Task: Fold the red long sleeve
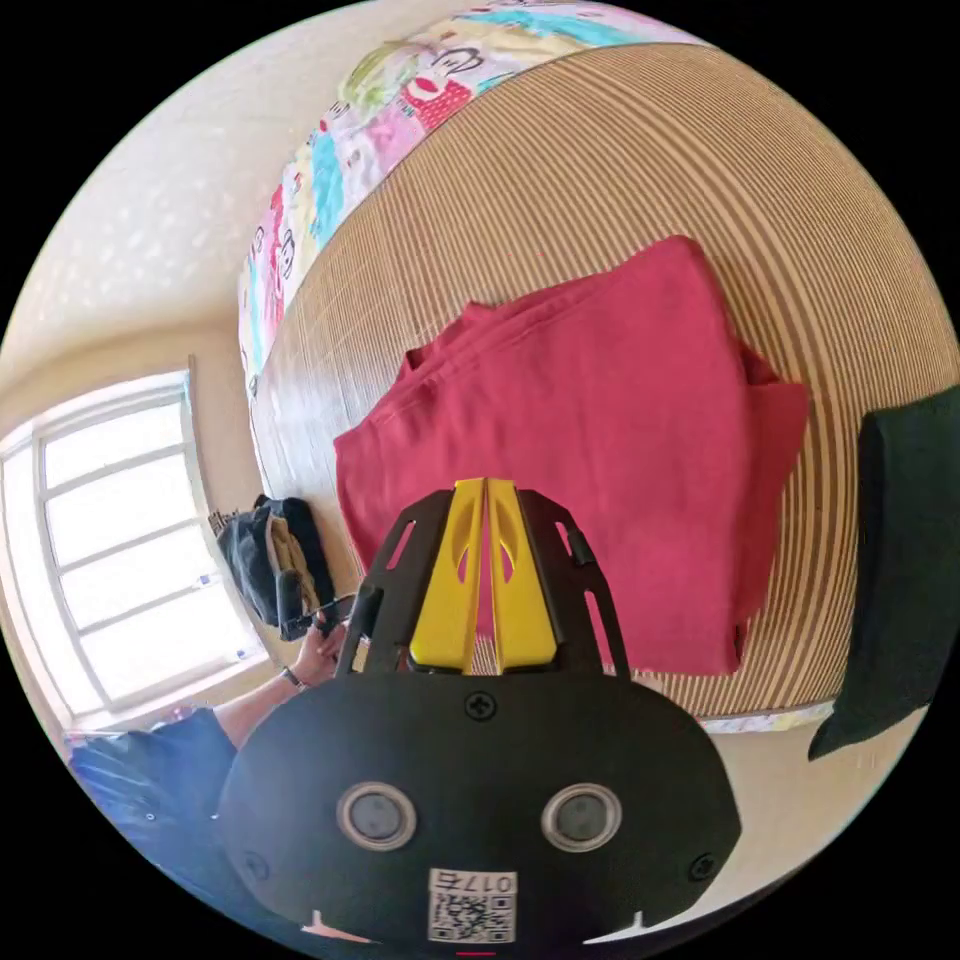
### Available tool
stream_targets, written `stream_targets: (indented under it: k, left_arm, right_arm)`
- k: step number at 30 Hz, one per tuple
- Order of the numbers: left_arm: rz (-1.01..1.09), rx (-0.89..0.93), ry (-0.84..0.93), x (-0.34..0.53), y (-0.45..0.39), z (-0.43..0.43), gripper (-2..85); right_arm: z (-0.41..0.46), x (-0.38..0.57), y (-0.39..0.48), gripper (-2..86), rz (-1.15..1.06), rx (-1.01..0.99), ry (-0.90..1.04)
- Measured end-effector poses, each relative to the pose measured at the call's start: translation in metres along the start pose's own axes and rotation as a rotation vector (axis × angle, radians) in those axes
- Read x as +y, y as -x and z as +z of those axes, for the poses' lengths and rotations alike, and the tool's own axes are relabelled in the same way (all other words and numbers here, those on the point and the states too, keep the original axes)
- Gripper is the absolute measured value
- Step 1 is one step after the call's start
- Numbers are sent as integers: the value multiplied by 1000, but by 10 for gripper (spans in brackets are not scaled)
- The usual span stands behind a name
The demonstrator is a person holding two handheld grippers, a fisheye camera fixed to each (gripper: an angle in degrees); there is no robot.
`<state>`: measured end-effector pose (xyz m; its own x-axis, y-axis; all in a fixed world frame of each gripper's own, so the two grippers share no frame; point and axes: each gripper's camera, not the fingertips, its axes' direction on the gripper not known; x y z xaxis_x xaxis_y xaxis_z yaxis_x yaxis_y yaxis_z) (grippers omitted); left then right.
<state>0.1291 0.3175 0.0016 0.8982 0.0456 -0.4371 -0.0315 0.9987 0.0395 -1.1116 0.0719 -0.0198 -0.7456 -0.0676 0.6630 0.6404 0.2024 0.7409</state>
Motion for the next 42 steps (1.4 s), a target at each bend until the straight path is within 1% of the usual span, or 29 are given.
stream_targets:
  k: [2, 3, 6, 11, 13, 15, 16, 19, 21, 24, 26, 27, 29, 30, 32, 34, 35, 36, 37, 38, 39, 40, 42]
  left_arm:
    - [-18, 26, -42, 12, 14, -4, 136]
    - [-29, 57, -60, 21, 25, -5, 140]
    - [-58, 170, -42, 40, 54, 2, 173]
    - [-31, 188, -122, 73, 78, 0, 172]
    - [-18, 194, -140, 79, 83, 3, 167]
    - [-11, 190, -120, 79, 90, 15, 146]
    - [-13, 188, -108, 78, 93, 18, 139]
    - [1, 183, -89, 78, 102, 27, 111]
    - [49, 154, -91, 83, 101, 24, 79]
    - [157, 183, -92, 91, 89, 16, 56]
    - [216, 168, -100, 97, 78, 10, 52]
    - [250, 158, -101, 101, 70, 7, 52]
    - [290, 153, -102, 104, 58, 4, 50]
    - [313, 146, -101, 105, 51, 2, 49]
    - [343, 107, -100, 107, 40, 0, 47]
    - [374, 51, -99, 111, 32, -3, 41]
    - [390, 16, -103, 115, 30, -7, 36]
    - [404, 6, -102, 119, 31, -12, 16]
    - [429, 37, -106, 122, 31, -15, 6]
    - [430, 115, -129, 127, 36, -26, 3]
    - [391, 131, -154, 131, 43, -38, 4]
    - [393, 129, -159, 134, 45, -44, 6]
    - [393, 68, -152, 143, 56, -67, 51]
  right_arm:
    - [47, -6, 22, 31, -121, 23, 81]
    - [59, -8, 26, 35, -146, 19, 104]
    - [119, -15, 46, 60, -256, 12, 210]
    - [222, -12, 64, 93, -353, 54, 356]
    - [254, -6, 66, 100, -350, 79, 391]
    - [287, 0, 63, 106, -315, 140, 434]
    - [311, 4, 58, 110, -273, 209, 471]
    - [352, 14, 50, 128, -216, 290, 482]
    - [371, 17, 48, 139, -183, 321, 486]
    - [404, 23, 50, 163, -174, 415, 501]
    - [427, 32, 55, 179, -192, 556, 471]
    - [434, 35, 56, 183, -201, 595, 468]
    - [472, 53, 58, 186, -272, 767, 513]
    - [482, 58, 57, 185, -298, 817, 532]
    - [517, 76, 52, 171, -385, 1007, 594]
    - [534, 87, 48, 144, -439, 1133, 622]
    - [544, 97, 44, 125, -512, 1215, 660]
    - [547, 102, 42, 115, -547, 1248, 676]
    - [547, 110, 39, 97, -587, 1265, 695]
    - [539, 113, 38, 83, -584, 1249, 676]
    - [534, 114, 37, 79, -581, 1230, 672]
    - [521, 116, 35, 73, -579, 1191, 669]
    - [498, 119, 35, 69, -562, 1111, 644]
